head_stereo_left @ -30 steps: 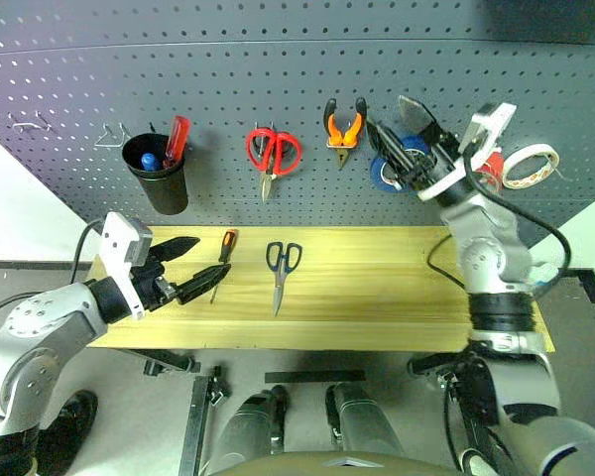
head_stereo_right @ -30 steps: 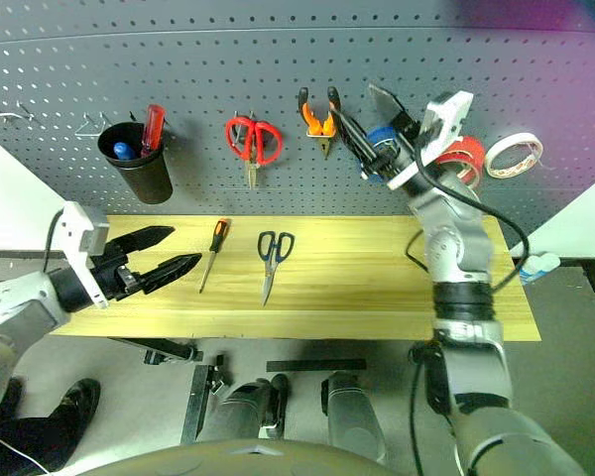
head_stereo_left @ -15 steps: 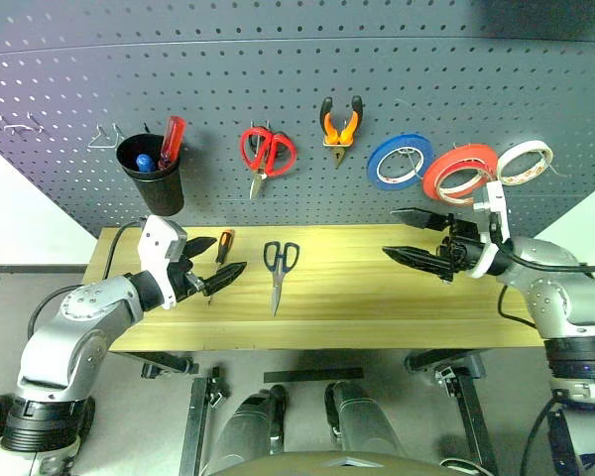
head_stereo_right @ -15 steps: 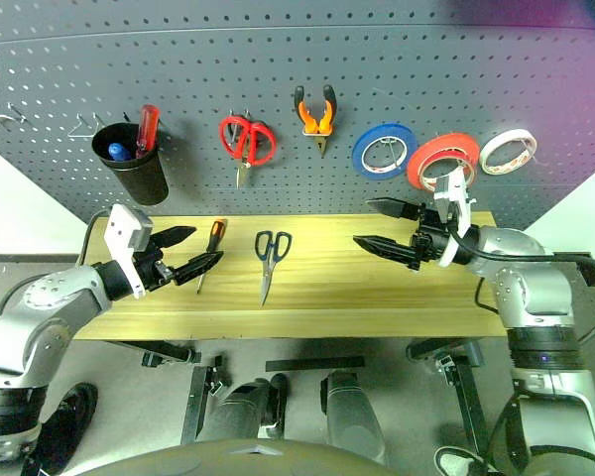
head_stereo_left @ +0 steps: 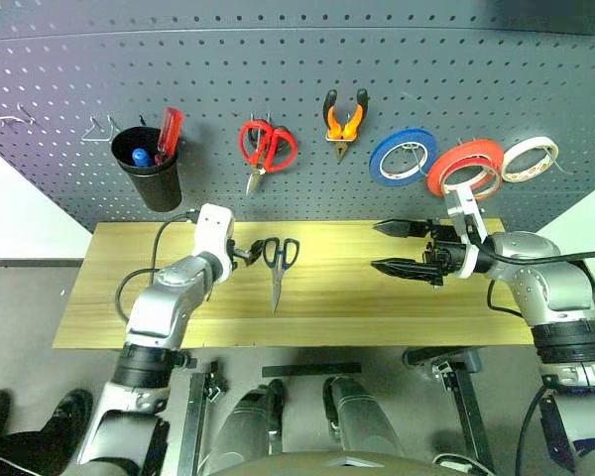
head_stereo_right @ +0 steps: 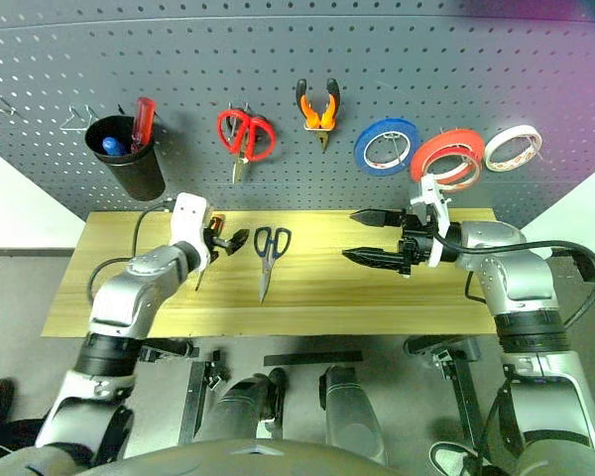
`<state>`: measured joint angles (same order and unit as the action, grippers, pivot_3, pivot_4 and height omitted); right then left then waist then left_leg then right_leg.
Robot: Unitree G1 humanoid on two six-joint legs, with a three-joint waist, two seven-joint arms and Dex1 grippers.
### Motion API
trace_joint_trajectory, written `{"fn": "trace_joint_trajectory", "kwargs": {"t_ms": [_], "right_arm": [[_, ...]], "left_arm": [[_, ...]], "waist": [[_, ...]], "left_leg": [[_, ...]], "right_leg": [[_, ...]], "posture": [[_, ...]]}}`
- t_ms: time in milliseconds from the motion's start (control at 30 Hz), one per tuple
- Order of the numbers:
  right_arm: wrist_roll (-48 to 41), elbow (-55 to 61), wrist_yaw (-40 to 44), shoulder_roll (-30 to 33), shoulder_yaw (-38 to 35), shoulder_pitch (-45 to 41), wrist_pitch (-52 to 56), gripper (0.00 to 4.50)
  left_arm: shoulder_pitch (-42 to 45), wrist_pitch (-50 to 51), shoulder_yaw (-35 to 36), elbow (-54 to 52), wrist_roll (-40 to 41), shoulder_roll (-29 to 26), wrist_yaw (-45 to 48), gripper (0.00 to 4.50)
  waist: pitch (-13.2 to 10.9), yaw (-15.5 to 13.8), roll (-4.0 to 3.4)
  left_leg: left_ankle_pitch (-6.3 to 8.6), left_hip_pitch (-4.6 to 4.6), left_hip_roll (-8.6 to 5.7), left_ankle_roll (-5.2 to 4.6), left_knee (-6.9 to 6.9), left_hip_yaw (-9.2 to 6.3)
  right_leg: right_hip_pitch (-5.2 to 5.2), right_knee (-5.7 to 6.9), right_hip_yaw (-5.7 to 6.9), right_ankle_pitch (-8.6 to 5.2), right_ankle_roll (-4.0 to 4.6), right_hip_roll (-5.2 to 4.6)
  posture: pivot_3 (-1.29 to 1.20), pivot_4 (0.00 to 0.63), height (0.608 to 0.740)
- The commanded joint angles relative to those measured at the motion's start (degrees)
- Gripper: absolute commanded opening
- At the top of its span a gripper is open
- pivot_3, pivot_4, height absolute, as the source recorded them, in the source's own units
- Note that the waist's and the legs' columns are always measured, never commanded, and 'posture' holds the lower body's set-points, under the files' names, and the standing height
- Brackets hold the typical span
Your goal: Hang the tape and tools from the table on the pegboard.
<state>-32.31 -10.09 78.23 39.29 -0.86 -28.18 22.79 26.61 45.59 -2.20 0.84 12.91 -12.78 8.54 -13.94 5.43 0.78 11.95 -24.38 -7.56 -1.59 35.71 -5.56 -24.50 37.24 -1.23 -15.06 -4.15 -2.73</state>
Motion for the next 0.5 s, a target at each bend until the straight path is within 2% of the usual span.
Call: {"fn": "trace_joint_trajectory", "kwargs": {"t_ms": [33,267,400,500], "right_arm": [[-1.2,0.3,2.2,0.3,-1.7,-0.9,-0.6,4.48],[-3.1,-0.2,4.4,-0.2,-2.3,-1.5,1.4,4.48],[-4.3,0.1,5.8,0.1,-2.5,-1.5,2.6,4.48],[-5.1,0.3,6.6,0.3,-2.7,-1.5,3.7,4.48]], "left_arm": [[1.4,2.6,-3.5,0.1,-3.7,2.0,-2.9,4.5],[3.9,10.9,-4.7,1.8,-5.6,11.7,-8.6,4.5],[6.7,17.3,-1.3,4.3,-7.2,17.5,-15.1,4.5],[8.5,18.7,-1.1,5.8,-8.5,19.5,-17.0,4.5]], "waist": [[-0.6,0.1,0.04],[-2.4,0.1,0.14],[-3.0,0.1,0.22],[-3.3,0.2,0.36]], "left_leg": [[0.03,0.0,0.0,-0.05,0.05,0.06],[0.16,-0.14,0.03,-0.24,0.42,0.28],[0.17,-0.14,0.04,-0.26,0.44,0.34],[0.19,-0.14,0.05,-0.28,0.44,0.39]], "right_leg": [[0.0,0.01,-0.04,0.02,-0.03,0.0],[-0.03,0.09,-0.17,0.1,-0.17,-0.01],[-0.03,0.09,-0.19,0.12,-0.21,-0.01],[-0.03,0.08,-0.19,0.12,-0.23,-0.01]], "posture": [[-0.24,0.31,0.74],[-0.25,0.339,0.74],[-0.26,0.348,0.74],[-0.26,0.349,0.74]]}}
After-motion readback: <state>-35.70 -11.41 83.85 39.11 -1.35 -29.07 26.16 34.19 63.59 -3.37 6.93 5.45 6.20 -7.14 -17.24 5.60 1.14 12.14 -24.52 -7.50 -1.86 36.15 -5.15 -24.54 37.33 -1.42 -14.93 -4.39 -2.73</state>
